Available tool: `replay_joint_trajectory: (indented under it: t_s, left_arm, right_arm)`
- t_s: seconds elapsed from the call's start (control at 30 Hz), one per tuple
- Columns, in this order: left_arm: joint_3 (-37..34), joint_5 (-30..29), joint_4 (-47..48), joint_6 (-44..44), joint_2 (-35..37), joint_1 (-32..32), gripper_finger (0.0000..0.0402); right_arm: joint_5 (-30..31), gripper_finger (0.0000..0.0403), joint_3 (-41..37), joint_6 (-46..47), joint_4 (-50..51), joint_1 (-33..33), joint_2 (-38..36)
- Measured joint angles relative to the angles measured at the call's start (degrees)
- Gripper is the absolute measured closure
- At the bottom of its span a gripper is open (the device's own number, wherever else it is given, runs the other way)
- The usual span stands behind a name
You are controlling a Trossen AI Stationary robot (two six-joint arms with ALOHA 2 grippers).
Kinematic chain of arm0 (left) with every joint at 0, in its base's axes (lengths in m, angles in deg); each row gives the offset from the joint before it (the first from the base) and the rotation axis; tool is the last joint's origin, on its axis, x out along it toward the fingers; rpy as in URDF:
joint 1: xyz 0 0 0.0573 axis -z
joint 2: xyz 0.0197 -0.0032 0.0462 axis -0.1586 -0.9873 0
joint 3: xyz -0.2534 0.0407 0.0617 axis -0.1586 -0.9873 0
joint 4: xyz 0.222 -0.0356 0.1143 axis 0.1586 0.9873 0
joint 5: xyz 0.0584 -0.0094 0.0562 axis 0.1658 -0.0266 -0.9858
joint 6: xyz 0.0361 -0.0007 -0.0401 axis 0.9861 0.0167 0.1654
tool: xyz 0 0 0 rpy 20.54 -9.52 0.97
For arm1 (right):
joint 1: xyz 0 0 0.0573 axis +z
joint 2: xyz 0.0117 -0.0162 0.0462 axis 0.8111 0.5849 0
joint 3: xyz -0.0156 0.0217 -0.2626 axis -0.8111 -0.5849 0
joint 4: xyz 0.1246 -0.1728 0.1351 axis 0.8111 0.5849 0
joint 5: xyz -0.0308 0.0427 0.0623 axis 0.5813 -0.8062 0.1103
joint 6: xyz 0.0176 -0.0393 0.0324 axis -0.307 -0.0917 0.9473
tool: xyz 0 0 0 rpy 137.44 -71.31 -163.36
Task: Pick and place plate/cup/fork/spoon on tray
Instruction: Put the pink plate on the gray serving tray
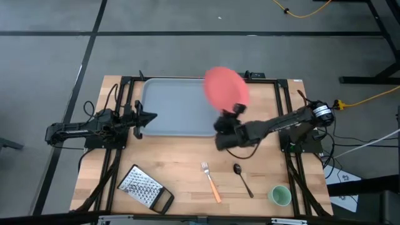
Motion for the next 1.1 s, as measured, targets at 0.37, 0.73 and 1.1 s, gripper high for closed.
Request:
replay_joint_trajectory:
  t_s: [0.37,0.73,1.1]
  left_arm:
    - [0.0,-2.0,-1.1,-0.2,0.0,0.0,0.0401]
    - [0.0,-1.9,-2.2,-3.0,0.0,0.0,0.0401]
    - [0.0,-1.9,-1.7,-3.0,0.0,0.0,0.0401]
  right_arm:
    - [-32.2,0.0399,0.9,-27.6,-36.8,-9.1,9.9]
    - [-33.4,0.0400,15.1,-30.4,-25.8,-11.1,25.3]
    - [-33.8,0.0357,16.7,-26.1,-22.6,-11.1,29.3]
